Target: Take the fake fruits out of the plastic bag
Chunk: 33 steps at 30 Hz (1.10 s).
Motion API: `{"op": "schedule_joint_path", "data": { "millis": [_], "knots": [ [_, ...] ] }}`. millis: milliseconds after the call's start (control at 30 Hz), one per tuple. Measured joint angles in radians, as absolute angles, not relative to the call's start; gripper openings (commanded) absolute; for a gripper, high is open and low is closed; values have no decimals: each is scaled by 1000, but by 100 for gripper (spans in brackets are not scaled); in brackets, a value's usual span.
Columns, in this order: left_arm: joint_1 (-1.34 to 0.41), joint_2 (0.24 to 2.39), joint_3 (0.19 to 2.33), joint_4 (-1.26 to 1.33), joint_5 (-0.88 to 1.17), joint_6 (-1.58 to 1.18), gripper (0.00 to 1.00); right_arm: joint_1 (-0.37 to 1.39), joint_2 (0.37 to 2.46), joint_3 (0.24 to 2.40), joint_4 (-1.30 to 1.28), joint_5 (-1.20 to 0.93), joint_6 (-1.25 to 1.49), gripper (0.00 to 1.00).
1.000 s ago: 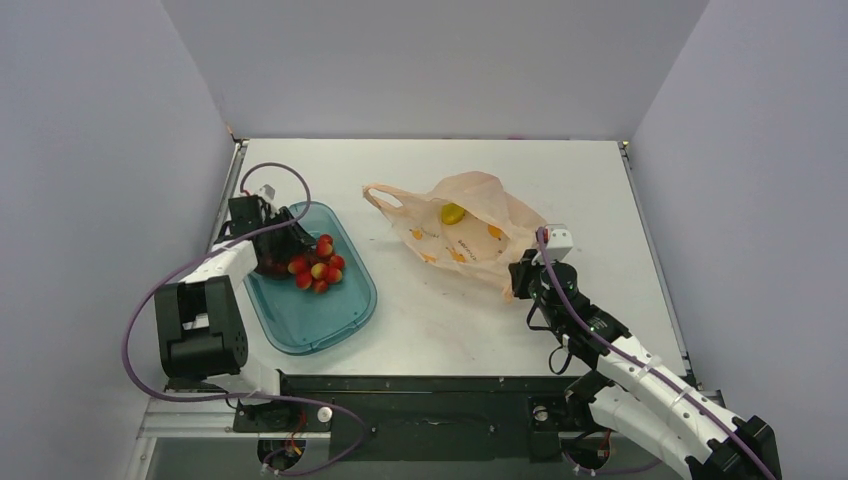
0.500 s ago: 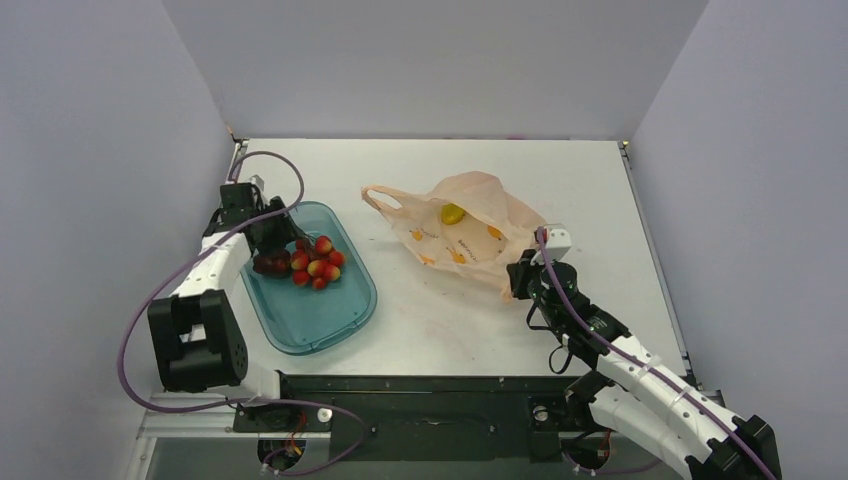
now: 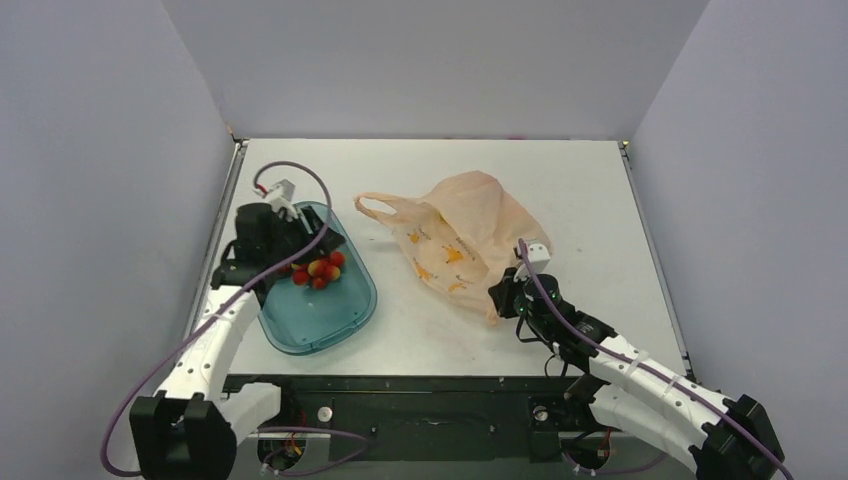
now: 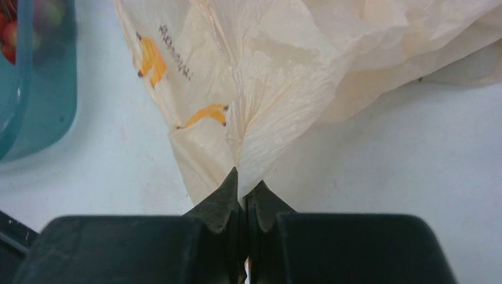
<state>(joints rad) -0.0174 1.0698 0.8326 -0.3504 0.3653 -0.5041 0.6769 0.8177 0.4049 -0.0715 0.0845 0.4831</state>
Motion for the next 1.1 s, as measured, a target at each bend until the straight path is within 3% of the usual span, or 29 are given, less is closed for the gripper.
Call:
{"op": "schedule_joint_path", "data": {
  "millis": [233,367,600,1100],
  "knots": [
    [-545,1010,609,5,311,-700,52,715,838,328,-70,71,572,0],
    [-702,1077,584,216,179,-720,51,715,791,329,-68,71,606,0],
    [-823,1345,597,540,-30,-662,50,715,765,372,-69,73,623,0],
    [-809,1832,829,829,-207,-468,52,715,767,434,-76,75,619,0]
  ]
}}
